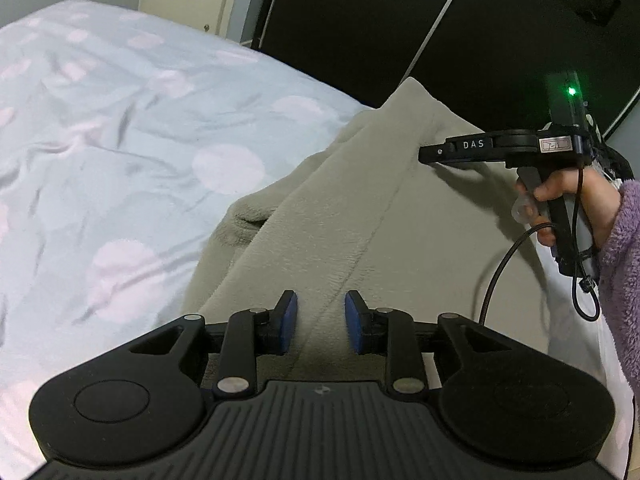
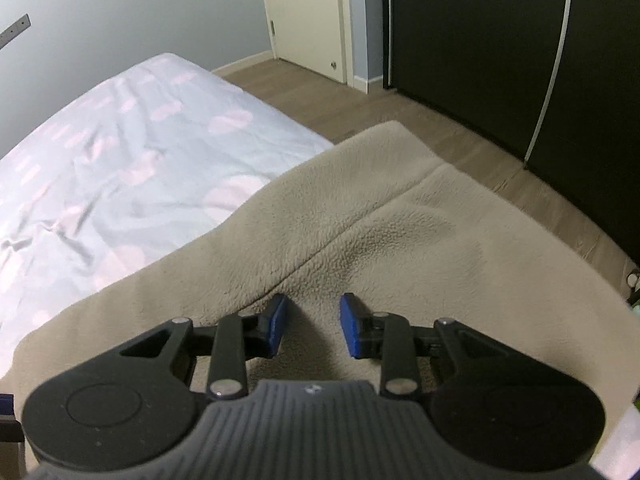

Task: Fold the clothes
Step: 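Lower the folded hoodie onto the other bed and open both grippers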

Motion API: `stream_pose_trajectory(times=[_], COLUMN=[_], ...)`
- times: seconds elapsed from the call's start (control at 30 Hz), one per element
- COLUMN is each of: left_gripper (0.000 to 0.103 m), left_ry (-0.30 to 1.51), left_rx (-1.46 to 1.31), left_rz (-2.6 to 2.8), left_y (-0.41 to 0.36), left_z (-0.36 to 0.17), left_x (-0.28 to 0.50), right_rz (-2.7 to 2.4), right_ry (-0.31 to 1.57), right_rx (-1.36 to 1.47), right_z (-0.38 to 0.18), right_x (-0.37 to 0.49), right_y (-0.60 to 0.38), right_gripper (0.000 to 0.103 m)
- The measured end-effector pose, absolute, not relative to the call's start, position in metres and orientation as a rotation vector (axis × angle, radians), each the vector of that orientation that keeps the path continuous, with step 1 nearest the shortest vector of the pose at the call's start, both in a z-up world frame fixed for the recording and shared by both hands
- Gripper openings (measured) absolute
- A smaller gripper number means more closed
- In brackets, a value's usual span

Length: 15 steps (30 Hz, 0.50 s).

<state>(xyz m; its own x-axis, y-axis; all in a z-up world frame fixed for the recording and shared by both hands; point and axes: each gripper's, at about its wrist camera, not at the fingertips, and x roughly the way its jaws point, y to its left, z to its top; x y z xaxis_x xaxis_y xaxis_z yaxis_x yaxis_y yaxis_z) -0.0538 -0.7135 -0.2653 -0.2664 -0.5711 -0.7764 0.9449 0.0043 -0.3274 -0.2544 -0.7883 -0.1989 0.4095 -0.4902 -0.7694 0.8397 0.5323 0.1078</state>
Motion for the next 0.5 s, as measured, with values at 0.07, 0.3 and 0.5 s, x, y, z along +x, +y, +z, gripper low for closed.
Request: stream_pose_trajectory(times=[0.07, 0.3, 0.5], left_gripper=[0.029, 0.032, 0.034], left_ry=[1.007, 1.037, 1.022], left_rx=[0.523, 0.51, 0.547], left_rz=[-1.589, -1.592, -1.554], left_y=[-0.717, -0.726, -0.71], left_z=[-0.27, -0.28, -0.257], left_x=[-0.049, -0.042, -0.049], right_rz=[-0.884, -0.903, -0.948], right_ry=[0.766, 0.808, 0.807], right_rx=[0.549, 0.578, 0.557], right_z=[-0.201, -0.208, -0.195], right_x=[-0.251, -0.236, -0.239], right_y=[-0.798, -0.813, -0.798], right_gripper=[0.033, 0.033, 0.034])
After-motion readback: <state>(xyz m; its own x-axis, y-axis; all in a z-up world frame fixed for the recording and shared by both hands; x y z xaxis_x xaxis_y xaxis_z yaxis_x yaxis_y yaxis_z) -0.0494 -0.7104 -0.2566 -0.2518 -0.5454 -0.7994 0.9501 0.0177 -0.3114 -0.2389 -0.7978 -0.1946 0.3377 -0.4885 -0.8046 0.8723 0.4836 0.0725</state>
